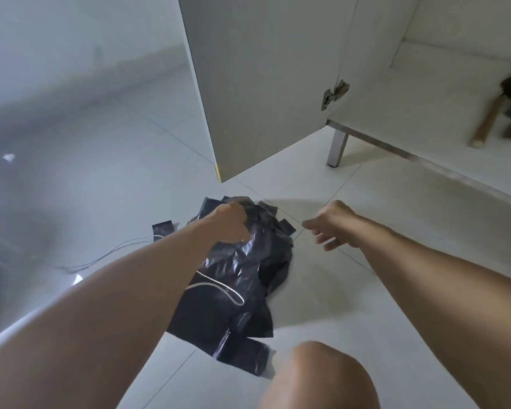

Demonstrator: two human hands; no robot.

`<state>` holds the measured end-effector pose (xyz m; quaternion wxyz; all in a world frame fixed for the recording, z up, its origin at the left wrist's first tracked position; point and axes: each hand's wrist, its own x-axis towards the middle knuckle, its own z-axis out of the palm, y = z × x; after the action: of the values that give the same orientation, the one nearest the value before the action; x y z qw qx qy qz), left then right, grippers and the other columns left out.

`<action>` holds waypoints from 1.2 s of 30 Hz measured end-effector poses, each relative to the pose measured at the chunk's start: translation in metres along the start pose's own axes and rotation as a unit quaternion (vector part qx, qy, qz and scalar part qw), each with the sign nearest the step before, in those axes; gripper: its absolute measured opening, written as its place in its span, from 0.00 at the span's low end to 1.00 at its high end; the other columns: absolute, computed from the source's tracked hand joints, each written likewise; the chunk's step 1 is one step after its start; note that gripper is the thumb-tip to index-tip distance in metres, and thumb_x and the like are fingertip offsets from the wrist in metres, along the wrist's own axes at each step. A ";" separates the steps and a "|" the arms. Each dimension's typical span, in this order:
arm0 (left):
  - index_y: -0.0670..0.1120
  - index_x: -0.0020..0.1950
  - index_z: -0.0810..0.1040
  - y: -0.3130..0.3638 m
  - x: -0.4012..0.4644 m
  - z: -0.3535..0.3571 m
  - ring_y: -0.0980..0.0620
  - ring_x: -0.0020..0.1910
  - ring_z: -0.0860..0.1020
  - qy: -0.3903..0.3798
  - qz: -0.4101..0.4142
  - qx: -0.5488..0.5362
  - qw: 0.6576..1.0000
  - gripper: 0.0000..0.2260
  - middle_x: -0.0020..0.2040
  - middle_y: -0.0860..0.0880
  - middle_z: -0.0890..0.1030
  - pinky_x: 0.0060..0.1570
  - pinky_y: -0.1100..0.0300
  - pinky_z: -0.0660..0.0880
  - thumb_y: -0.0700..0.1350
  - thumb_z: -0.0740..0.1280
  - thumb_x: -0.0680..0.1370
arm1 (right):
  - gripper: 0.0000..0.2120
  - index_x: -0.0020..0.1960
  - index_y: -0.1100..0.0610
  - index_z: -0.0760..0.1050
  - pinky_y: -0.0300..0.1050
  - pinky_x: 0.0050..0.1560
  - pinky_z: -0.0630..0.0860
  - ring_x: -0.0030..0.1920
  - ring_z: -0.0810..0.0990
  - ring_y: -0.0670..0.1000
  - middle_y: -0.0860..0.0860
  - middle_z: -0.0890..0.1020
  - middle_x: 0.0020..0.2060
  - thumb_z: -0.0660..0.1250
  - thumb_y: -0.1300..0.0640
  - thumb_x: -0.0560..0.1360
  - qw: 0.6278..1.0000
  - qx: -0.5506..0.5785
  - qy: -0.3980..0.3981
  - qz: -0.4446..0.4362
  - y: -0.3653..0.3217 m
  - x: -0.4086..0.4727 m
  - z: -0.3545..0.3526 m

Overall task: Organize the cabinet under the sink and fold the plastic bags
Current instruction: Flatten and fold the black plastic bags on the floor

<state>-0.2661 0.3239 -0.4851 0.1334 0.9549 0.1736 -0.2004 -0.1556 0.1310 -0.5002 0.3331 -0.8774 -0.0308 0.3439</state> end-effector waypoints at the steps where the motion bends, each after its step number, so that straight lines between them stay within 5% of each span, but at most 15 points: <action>1: 0.40 0.49 0.80 -0.009 -0.003 0.007 0.47 0.55 0.77 -0.004 -0.009 -0.002 1.000 0.16 0.51 0.45 0.80 0.53 0.57 0.76 0.52 0.63 0.78 | 0.15 0.53 0.64 0.77 0.49 0.40 0.83 0.42 0.83 0.53 0.57 0.82 0.45 0.72 0.55 0.74 1.000 -0.002 -0.008 0.003 0.002 0.002 0.011; 5: 0.44 0.34 0.72 -0.033 -0.022 0.029 0.48 0.42 0.75 -0.014 -0.045 0.002 0.999 0.11 0.40 0.49 0.74 0.42 0.59 0.74 0.47 0.66 0.75 | 0.16 0.56 0.62 0.77 0.46 0.35 0.82 0.40 0.84 0.52 0.55 0.83 0.45 0.72 0.53 0.74 0.999 0.009 -0.045 0.003 0.017 0.004 0.047; 9: 0.45 0.53 0.80 -0.043 -0.045 0.033 0.51 0.44 0.74 0.017 -0.097 -0.025 0.995 0.11 0.47 0.50 0.77 0.45 0.60 0.72 0.48 0.70 0.73 | 0.17 0.58 0.63 0.75 0.43 0.30 0.79 0.40 0.83 0.50 0.55 0.82 0.45 0.71 0.54 0.75 0.998 0.022 -0.064 -0.012 0.020 -0.005 0.059; 13: 0.41 0.56 0.80 -0.061 -0.084 0.011 0.48 0.50 0.76 0.046 -0.109 -0.008 0.993 0.15 0.51 0.46 0.80 0.47 0.59 0.72 0.50 0.68 0.75 | 0.16 0.56 0.63 0.75 0.49 0.40 0.82 0.46 0.84 0.55 0.59 0.81 0.48 0.71 0.55 0.74 0.995 0.026 -0.067 -0.063 0.014 -0.027 0.055; 16: 0.38 0.59 0.79 -0.071 -0.120 -0.004 0.44 0.59 0.76 0.080 -0.143 -0.030 0.986 0.21 0.58 0.43 0.80 0.56 0.56 0.73 0.53 0.67 0.74 | 0.15 0.55 0.64 0.76 0.46 0.36 0.81 0.42 0.83 0.55 0.58 0.81 0.46 0.72 0.54 0.74 0.994 0.014 -0.071 -0.086 0.007 -0.047 0.055; 20: 0.44 0.61 0.79 -0.084 -0.143 -0.006 0.44 0.60 0.76 0.107 -0.192 -0.089 0.971 0.19 0.59 0.45 0.80 0.60 0.55 0.73 0.46 0.74 0.72 | 0.13 0.50 0.62 0.77 0.48 0.39 0.83 0.38 0.81 0.54 0.57 0.81 0.43 0.72 0.54 0.73 0.993 -0.003 -0.066 -0.097 -0.006 -0.060 0.061; 26: 0.40 0.61 0.79 -0.091 -0.123 0.001 0.45 0.60 0.76 0.089 -0.154 -0.064 0.982 0.16 0.58 0.44 0.80 0.57 0.58 0.74 0.47 0.69 0.76 | 0.16 0.54 0.62 0.77 0.48 0.37 0.83 0.39 0.83 0.53 0.57 0.82 0.45 0.73 0.53 0.73 0.993 -0.028 -0.037 -0.112 -0.018 -0.038 0.085; 29: 0.35 0.53 0.80 -0.099 -0.100 0.010 0.43 0.53 0.77 0.067 -0.122 -0.046 0.989 0.16 0.50 0.40 0.80 0.41 0.61 0.72 0.47 0.67 0.76 | 0.16 0.56 0.62 0.76 0.48 0.38 0.83 0.41 0.84 0.52 0.56 0.82 0.46 0.72 0.53 0.73 0.992 -0.047 -0.031 -0.115 -0.023 -0.021 0.100; 32: 0.38 0.53 0.81 -0.117 -0.066 0.021 0.44 0.51 0.77 0.050 -0.110 -0.024 0.992 0.13 0.52 0.42 0.81 0.47 0.58 0.74 0.46 0.68 0.75 | 0.08 0.42 0.59 0.75 0.48 0.38 0.83 0.39 0.82 0.55 0.54 0.80 0.37 0.70 0.55 0.73 0.987 -0.101 -0.002 -0.128 -0.027 0.000 0.112; 34: 0.37 0.51 0.81 -0.127 -0.039 0.030 0.45 0.47 0.77 0.046 -0.100 -0.023 0.994 0.12 0.46 0.43 0.81 0.46 0.57 0.75 0.46 0.68 0.75 | 0.15 0.32 0.56 0.68 0.46 0.35 0.79 0.38 0.77 0.60 0.53 0.73 0.31 0.69 0.54 0.72 0.976 -0.167 0.034 -0.136 -0.029 0.016 0.120; 36: 0.38 0.46 0.80 -0.139 -0.013 0.037 0.45 0.44 0.76 0.055 -0.091 -0.032 0.994 0.10 0.42 0.45 0.79 0.41 0.59 0.74 0.45 0.68 0.73 | 0.11 0.37 0.55 0.73 0.45 0.38 0.73 0.44 0.74 0.60 0.54 0.75 0.36 0.69 0.51 0.74 0.961 -0.225 0.059 -0.148 -0.032 0.030 0.128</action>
<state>-0.3429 0.4339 -0.5385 0.1348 0.9400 0.2735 -0.1532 -0.2066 0.2364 -0.5672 0.1750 -0.9342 -0.2171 0.2225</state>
